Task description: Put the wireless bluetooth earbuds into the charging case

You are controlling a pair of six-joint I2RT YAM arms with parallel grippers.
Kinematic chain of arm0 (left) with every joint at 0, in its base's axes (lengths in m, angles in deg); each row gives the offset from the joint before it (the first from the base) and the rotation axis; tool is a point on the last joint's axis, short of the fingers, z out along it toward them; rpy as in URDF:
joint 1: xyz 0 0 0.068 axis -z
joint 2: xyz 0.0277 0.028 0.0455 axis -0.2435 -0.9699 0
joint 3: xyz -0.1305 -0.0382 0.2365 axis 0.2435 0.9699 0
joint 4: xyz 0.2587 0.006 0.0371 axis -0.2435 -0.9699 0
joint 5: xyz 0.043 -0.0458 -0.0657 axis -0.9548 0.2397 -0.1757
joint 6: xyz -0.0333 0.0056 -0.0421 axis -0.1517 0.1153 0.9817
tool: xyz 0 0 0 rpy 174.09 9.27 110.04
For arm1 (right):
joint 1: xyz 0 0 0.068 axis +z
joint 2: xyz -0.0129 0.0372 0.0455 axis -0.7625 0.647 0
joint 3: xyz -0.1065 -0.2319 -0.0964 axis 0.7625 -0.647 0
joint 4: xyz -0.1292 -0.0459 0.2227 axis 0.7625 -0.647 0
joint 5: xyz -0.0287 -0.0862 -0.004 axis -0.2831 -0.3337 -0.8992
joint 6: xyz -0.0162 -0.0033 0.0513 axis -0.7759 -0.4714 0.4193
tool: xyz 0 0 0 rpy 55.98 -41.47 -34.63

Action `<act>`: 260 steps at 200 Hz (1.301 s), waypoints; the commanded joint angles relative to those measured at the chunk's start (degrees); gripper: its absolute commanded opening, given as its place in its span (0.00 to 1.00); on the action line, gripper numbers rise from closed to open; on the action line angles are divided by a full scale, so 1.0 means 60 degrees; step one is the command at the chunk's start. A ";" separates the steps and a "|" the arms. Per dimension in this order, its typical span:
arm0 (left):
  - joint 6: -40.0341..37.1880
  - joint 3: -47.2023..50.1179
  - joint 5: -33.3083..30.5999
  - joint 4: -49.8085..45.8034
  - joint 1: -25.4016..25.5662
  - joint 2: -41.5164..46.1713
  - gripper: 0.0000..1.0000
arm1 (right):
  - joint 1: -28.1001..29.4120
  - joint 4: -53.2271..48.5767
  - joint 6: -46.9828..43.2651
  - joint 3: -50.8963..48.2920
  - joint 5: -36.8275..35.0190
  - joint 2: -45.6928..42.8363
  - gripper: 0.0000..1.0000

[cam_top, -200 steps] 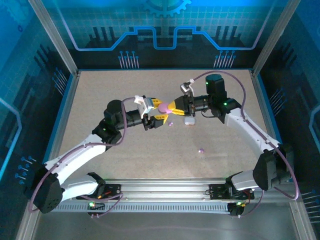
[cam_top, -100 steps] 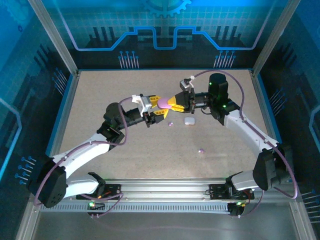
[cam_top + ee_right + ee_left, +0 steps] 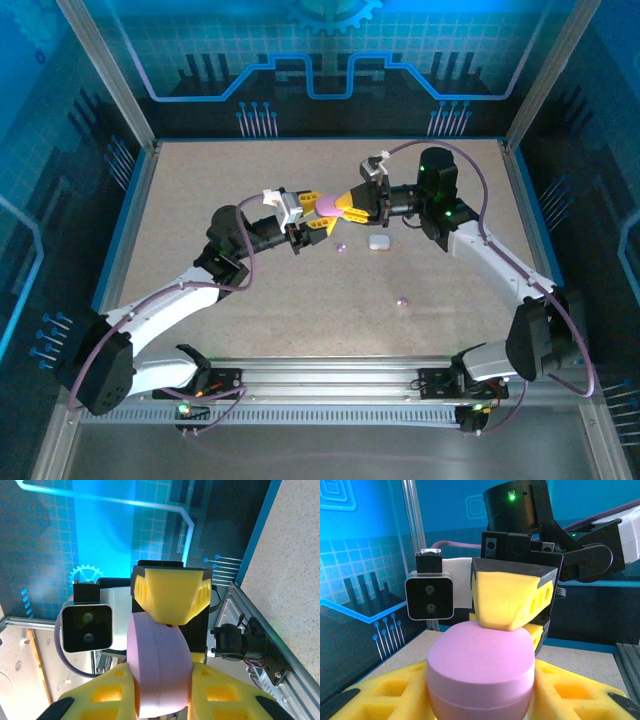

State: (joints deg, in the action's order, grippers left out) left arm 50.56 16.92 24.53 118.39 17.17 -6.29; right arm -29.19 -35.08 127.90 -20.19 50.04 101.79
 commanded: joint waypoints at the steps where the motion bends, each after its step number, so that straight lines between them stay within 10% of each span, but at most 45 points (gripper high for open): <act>1: -0.0123 -0.0130 0.0514 -0.0205 0.0086 -0.0034 0.49 | -0.0061 0.0414 0.0077 -0.0023 -0.0143 -0.0107 0.20; 260: 0.0434 -0.0513 0.0690 -0.0232 0.0078 -0.0269 0.42 | 0.0089 -0.0209 -0.0421 0.0048 -0.0227 -0.0084 0.22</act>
State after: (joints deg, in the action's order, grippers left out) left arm 52.52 15.94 25.60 116.55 17.13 -6.95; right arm -29.11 -36.46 126.67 -20.19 49.84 101.79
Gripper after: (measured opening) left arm 0.434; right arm 0.229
